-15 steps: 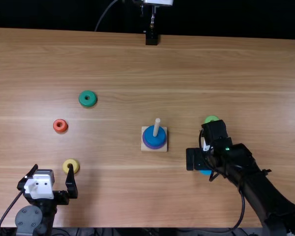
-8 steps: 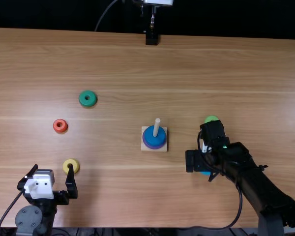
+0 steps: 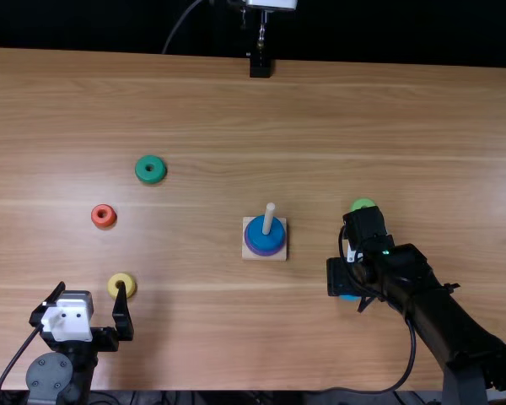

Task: Build the Hanoi tower: stack the rings onto the peg from bottom to top in this color order: purple, dark blue, light blue, dark green, light green, yellow, orange.

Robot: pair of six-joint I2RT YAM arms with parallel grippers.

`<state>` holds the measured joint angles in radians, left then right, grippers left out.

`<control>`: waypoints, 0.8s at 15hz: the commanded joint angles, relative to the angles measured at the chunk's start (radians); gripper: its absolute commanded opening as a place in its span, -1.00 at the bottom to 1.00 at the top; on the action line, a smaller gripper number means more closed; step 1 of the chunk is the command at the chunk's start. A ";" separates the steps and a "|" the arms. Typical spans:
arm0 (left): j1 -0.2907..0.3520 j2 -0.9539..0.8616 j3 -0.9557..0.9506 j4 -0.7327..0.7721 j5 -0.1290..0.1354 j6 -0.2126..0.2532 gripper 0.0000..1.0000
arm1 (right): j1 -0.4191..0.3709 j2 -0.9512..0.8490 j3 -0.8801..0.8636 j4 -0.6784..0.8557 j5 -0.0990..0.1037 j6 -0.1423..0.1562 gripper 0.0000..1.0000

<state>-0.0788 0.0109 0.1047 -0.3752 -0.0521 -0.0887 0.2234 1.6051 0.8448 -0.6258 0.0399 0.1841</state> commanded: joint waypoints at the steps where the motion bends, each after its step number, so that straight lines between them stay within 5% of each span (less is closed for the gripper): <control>1: 0.005 -0.011 -0.105 -0.078 0.010 0.008 1.00 | -0.009 0.004 0.005 -0.001 -0.009 0.004 -1.00; 4: 0.005 -0.011 -0.105 -0.078 0.010 0.008 1.00 | 0.001 -0.001 0.094 -0.032 -0.009 0.018 -1.00; 6: 0.005 -0.011 -0.105 -0.078 0.010 0.008 1.00 | 0.005 -0.005 0.243 -0.183 -0.009 0.015 -1.00; 12: 0.005 -0.011 -0.105 -0.078 0.010 0.008 1.00 | 0.185 0.050 0.777 -0.500 -0.007 0.002 -1.00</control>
<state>-0.0784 0.0109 0.1047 -0.3756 -0.0517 -0.0891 0.4000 1.6218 1.5837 -1.1297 0.0349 0.1860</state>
